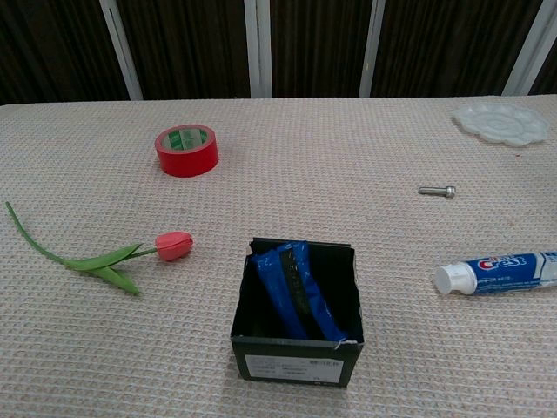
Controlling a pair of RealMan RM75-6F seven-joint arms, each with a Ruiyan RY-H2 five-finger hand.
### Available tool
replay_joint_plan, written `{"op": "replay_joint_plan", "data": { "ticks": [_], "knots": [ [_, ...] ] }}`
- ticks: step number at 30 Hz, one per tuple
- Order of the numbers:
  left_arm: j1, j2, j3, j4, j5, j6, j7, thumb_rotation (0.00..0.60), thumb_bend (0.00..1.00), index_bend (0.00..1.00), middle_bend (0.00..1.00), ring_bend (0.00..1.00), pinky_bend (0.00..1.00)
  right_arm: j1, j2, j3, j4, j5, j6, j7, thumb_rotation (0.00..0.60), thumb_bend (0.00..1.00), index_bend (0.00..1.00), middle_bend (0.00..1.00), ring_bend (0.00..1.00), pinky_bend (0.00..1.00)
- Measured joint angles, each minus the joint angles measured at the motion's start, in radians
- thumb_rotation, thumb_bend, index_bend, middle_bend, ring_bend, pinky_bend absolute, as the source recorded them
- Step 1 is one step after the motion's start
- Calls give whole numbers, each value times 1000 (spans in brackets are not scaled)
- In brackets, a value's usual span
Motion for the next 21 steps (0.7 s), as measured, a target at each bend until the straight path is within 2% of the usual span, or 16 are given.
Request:
{"op": "replay_joint_plan", "data": {
  "ticks": [21],
  "knots": [
    [2,-15,7,-14,24,11,51,600,242,155,0,0,0,16,8,-6,7,15,-49,46,600,130,71,32,61,54]
  ]
}}
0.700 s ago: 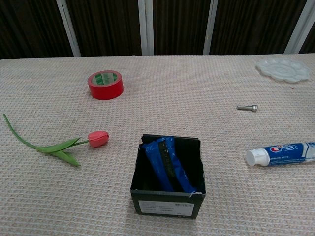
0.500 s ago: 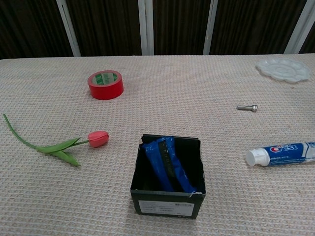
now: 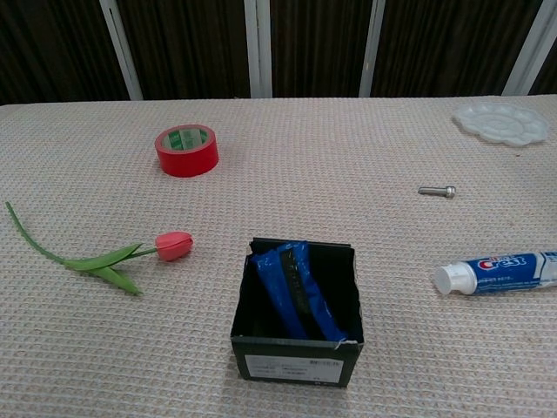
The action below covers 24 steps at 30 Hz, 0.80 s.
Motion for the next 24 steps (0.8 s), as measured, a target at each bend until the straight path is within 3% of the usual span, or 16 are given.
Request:
{"op": "replay_joint_plan", "data": {
  "ticks": [8,15,20,24],
  "knots": [
    [3,0,-1,-3,-9,3,5,600,242,156,0,0,0,9,-7,-4,9,-33,5,23,600,131,165,34,134,55],
    [4,3,-2,-4,-11,3,-4,600,241,156,0,0,0,39,-48,25,48,-57,15,31,600,130,193,36,138,55],
    [-2,0,-1,-4,-8,-7,3,600,241,156,0,0,0,108,-28,67,-3,3,-100,-30,600,130,218,36,138,54],
    [-5,-1,-3,-4,-15,-13,8,600,241,156,0,0,0,196,-8,114,-61,125,-261,-84,600,130,238,39,145,54]
  ]
}}
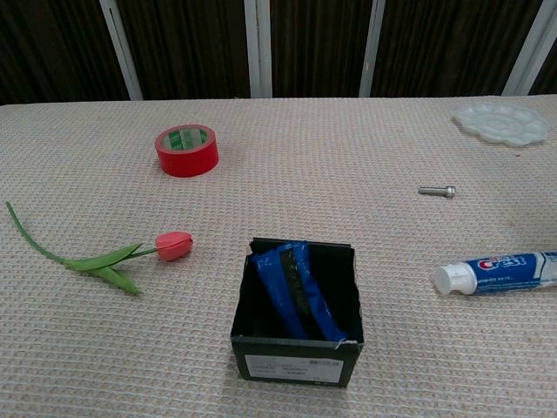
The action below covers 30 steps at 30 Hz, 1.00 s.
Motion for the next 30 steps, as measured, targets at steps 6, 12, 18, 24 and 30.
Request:
{"op": "replay_joint_plan", "data": {
  "ticks": [6,12,18,24,30],
  "knots": [
    [0,0,-3,2,-1,3,-1,600,242,155,0,0,0,167,-20,76,-29,298,-203,-107,600,184,319,72,176,86],
    [2,2,-4,7,0,8,-14,600,241,155,0,0,0,347,-160,130,33,639,-225,-324,600,269,380,78,178,98],
    [3,9,-9,9,-16,8,-32,600,242,156,0,0,0,532,-346,184,177,934,-174,-528,600,295,393,79,178,98],
    [-1,12,-13,11,-28,-3,-34,600,241,155,0,0,0,652,-485,207,343,1045,-133,-629,600,361,400,81,178,98],
    [-1,13,-14,12,-29,-5,-38,600,241,156,0,0,0,680,-558,204,429,1057,-126,-635,600,369,419,88,179,98]
  ]
}}
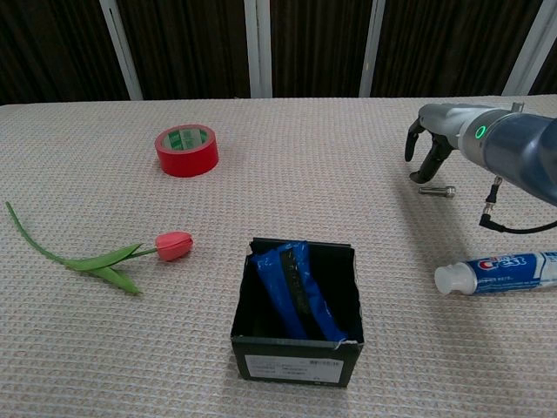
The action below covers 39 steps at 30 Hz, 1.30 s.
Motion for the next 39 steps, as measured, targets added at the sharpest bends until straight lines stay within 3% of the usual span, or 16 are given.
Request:
{"op": "replay_joint_plan", "data": {
  "ticks": [12,39],
  "knots": [
    [-3,0,-2,1,-4,-5,1,600,241,156,0,0,0,2,-29,-25,64,-27,-14,16,600,369,469,88,179,98],
    [-6,-10,0,-6,-5,-9,36,600,242,156,0,0,0,-12,-25,-49,97,1,-33,-10,600,370,427,87,170,98]
  ]
}}
